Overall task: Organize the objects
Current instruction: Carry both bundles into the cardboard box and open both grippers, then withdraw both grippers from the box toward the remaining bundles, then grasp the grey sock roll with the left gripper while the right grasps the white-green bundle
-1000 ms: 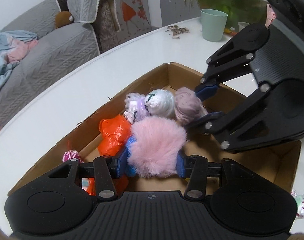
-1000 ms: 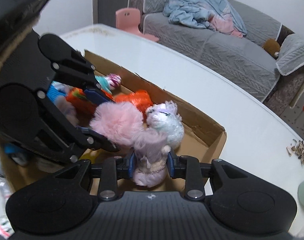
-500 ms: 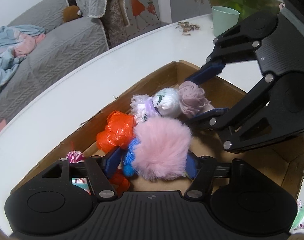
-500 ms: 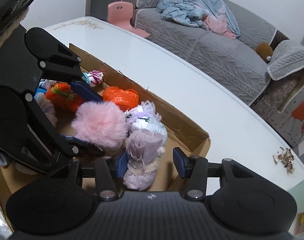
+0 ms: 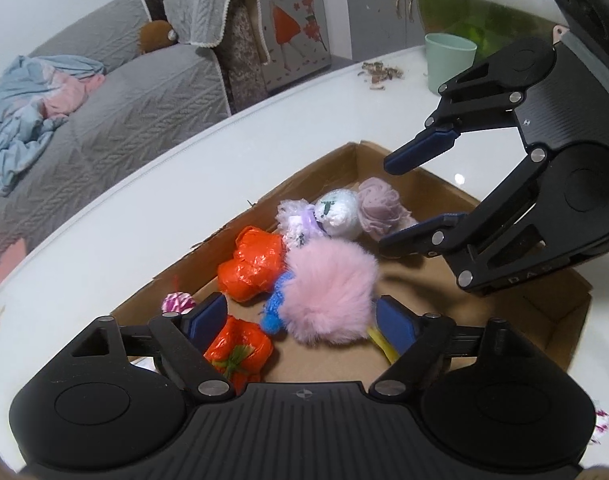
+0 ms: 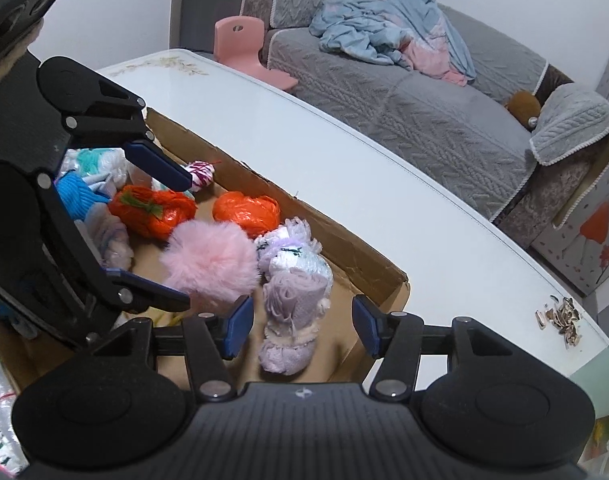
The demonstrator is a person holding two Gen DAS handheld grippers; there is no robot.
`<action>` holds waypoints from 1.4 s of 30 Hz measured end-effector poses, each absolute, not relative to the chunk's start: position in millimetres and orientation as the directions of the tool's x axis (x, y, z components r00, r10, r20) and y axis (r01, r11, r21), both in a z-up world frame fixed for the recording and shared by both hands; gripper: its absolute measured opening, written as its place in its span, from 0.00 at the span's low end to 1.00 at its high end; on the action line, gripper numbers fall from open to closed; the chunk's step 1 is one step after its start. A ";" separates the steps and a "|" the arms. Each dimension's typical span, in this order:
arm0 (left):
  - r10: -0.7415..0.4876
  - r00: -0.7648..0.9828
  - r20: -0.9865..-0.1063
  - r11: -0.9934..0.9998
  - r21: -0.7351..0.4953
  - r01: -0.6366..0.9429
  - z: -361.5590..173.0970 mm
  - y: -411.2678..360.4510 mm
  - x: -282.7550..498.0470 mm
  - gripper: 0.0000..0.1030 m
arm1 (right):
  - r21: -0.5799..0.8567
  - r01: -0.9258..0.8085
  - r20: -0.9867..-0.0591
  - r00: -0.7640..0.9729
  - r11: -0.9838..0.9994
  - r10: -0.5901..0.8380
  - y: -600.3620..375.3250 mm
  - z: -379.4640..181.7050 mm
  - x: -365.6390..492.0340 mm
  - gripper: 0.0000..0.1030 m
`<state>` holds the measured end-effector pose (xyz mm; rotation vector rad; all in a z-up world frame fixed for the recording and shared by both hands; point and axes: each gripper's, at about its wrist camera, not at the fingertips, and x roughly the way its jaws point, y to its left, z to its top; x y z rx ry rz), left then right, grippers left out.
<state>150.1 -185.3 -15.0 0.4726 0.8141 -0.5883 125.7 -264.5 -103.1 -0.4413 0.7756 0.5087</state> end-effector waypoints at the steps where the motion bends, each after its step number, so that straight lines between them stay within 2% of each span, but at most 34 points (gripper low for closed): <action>1: -0.301 0.551 -0.778 0.745 0.168 0.645 -12.4 -184.0 147.8 0.84 | -0.187 -0.580 -0.748 0.607 0.793 0.268 -264.3 -101.2 124.1 0.51; 8: -0.310 0.567 -0.763 0.772 0.146 0.618 5.6 -164.8 129.9 0.86 | -0.189 -0.568 -0.732 0.626 0.801 0.271 -261.1 -86.7 108.8 0.64; 16: -0.372 0.638 -0.674 0.814 0.094 0.573 17.7 -104.0 51.2 0.95 | -0.141 -0.535 -0.642 0.690 0.833 0.334 -271.3 -66.7 36.7 0.80; 23: -0.397 0.653 -0.646 0.846 0.019 0.533 -11.4 -63.1 -18.5 0.95 | -0.052 -0.501 -0.583 0.718 0.864 0.381 -273.4 -78.2 -26.7 0.85; 28: -0.407 0.628 -0.663 0.846 -0.015 0.532 -31.3 -60.6 -40.9 0.95 | 0.014 -0.445 -0.552 0.743 0.895 0.378 -271.1 -102.2 -49.0 0.87; 36: -0.439 0.577 -0.689 0.838 -0.083 0.539 -61.7 -71.7 -36.4 0.95 | 0.039 -0.412 -0.600 0.719 0.910 0.351 -269.5 -140.1 -50.2 0.84; 42: -0.412 0.582 -0.701 0.835 -0.035 0.549 -70.5 -84.4 -29.0 0.95 | 0.026 -0.418 -0.602 0.719 0.908 0.348 -266.2 -150.3 -49.9 0.83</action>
